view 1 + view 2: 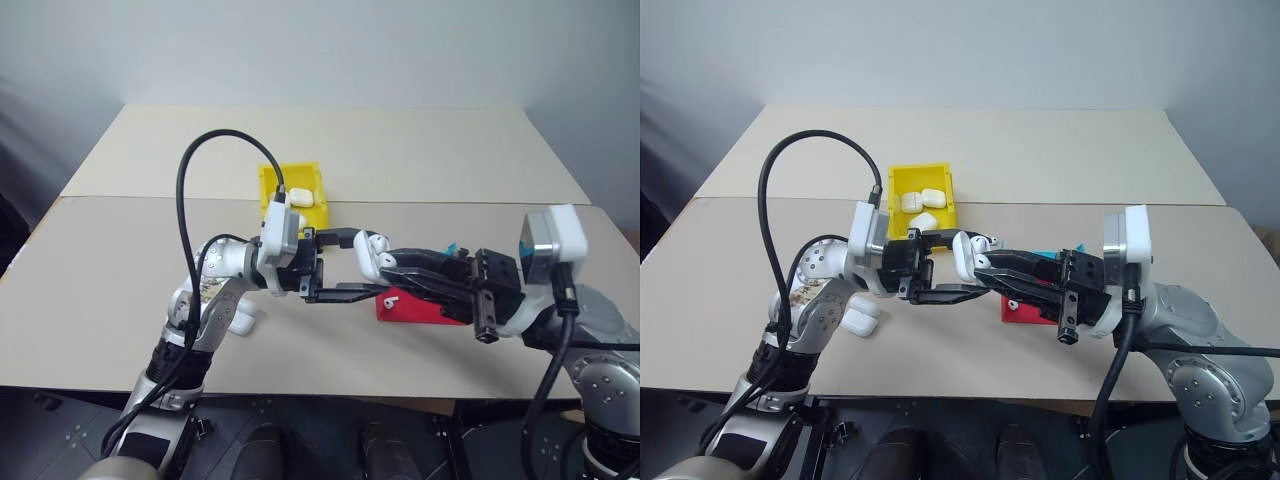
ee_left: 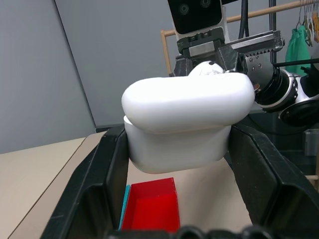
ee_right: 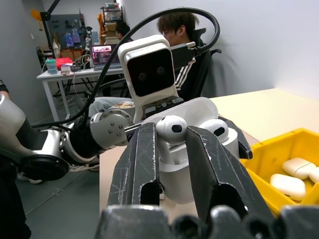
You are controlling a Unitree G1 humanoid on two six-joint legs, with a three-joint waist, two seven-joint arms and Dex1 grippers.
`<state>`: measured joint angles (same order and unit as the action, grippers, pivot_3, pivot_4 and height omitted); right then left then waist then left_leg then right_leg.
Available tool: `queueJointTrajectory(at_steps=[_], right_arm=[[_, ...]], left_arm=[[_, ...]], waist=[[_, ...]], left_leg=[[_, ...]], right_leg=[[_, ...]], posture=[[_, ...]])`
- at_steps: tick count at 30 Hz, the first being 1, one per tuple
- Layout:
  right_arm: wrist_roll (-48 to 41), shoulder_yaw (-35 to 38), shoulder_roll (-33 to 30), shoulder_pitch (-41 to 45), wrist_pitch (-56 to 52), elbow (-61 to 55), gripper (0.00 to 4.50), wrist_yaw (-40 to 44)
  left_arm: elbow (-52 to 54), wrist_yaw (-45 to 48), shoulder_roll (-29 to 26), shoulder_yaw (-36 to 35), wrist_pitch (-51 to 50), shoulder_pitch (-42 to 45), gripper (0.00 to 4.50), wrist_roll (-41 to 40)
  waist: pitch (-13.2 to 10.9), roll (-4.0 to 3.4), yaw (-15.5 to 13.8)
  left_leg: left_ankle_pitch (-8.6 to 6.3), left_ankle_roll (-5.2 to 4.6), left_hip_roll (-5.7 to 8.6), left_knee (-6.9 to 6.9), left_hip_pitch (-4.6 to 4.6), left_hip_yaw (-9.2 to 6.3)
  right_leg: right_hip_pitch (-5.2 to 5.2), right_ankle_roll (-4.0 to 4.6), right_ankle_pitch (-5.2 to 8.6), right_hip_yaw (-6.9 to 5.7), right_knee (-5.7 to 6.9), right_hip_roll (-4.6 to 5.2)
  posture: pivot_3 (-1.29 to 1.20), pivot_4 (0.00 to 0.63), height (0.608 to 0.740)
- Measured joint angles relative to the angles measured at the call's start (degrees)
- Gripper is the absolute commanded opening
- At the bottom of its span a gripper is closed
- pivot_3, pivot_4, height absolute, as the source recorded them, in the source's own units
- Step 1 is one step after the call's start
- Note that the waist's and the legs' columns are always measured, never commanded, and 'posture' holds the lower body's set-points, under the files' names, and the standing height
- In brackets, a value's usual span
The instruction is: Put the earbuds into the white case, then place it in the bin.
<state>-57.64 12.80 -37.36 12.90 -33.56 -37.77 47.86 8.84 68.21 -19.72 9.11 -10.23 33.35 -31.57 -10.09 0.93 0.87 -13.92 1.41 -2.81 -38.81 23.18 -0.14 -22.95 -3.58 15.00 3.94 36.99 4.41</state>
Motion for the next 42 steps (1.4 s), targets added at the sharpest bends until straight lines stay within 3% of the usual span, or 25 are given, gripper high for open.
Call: queueJointTrajectory(at_steps=[6, 18, 23, 26, 30, 32, 42], right_arm=[[1.76, -1.03, 0.0, -0.59, 1.98, -0.1, 2.5, 0.82], [3.16, 0.24, -2.66, -2.45, 3.39, 0.17, 2.5, 2.93], [0.47, 4.23, -9.38, 1.82, 2.79, 2.08, 2.5, 4.74], [-1.42, 4.93, -15.32, 10.51, 0.41, 3.88, 1.9, 4.78], [-1.57, 1.68, -20.63, 20.54, -2.69, 5.25, 0.49, 5.76], [0.32, -2.53, -21.3, 24.52, -3.58, 4.97, 0.01, 6.61], [12.95, -19.46, -19.62, 37.88, -5.39, 4.53, 0.01, 11.7]], left_arm=[[-0.82, 0.05, 0.12, -0.25, 0.01, 0.0, 2.74, -0.01], [-1.0, 0.42, 0.12, -0.25, 0.31, -0.05, 2.74, 0.69], [-3.64, 1.38, 0.39, -0.05, 1.6, 0.17, 2.74, 1.4], [-5.92, 2.28, 1.74, 1.23, 2.57, 1.63, 2.74, 2.6], [-7.6, 3.21, 2.26, 2.02, 3.46, 2.61, 2.74, 3.56], [-8.39, 3.46, 2.33, 2.14, 3.85, 2.95, 2.74, 3.97], [-9.79, 3.97, 2.47, 2.36, 4.07, 4.33, 2.74, 5.01]], waist=[[0.0, 0.0, 0.01], [0.0, 0.0, -0.03], [0.0, 0.0, 0.09], [-0.02, 0.03, 0.01], [-0.01, 0.03, 0.04], [-0.01, 0.02, 0.13], [-0.01, 0.02, -0.03]], left_leg=[[0.0, 0.0, 0.0, 0.0, 0.0, 0.0], [0.0, 0.0, 0.0, 0.0, 0.0, 0.0], [0.0, 0.0, 0.01, -0.02, -0.03, 0.01], [0.0, 0.0, 0.0, 0.0, -0.01, -0.02], [0.0, -0.01, -0.01, 0.03, 0.1, -0.02], [0.0, -0.01, 0.0, 0.0, 0.12, 0.02], [0.0, -0.01, -0.01, -0.03, 0.2, 0.0]], right_leg=[[0.0, 0.0, 0.0, 0.0, 0.01, 0.0], [0.0, 0.0, 0.0, 0.0, 0.0, 0.0], [0.02, 0.0, 0.0, 0.01, 0.01, 0.0], [0.01, 0.0, 0.0, -0.01, -0.01, -0.01], [-0.08, 0.0, 0.0, -0.02, -0.1, -0.01], [-0.13, 0.0, 0.0, 0.02, -0.04, 0.01], [-0.22, 0.0, 0.0, -0.01, -0.01, 0.01]], posture=[[0.0, 0.15, 0.74], [0.0, 0.15, 0.74], [0.0, 0.15, 0.74], [0.0, 0.15, 0.74], [0.0, 0.15, 0.74], [0.0, 0.15, 0.74], [0.0, 0.15, 0.74]])
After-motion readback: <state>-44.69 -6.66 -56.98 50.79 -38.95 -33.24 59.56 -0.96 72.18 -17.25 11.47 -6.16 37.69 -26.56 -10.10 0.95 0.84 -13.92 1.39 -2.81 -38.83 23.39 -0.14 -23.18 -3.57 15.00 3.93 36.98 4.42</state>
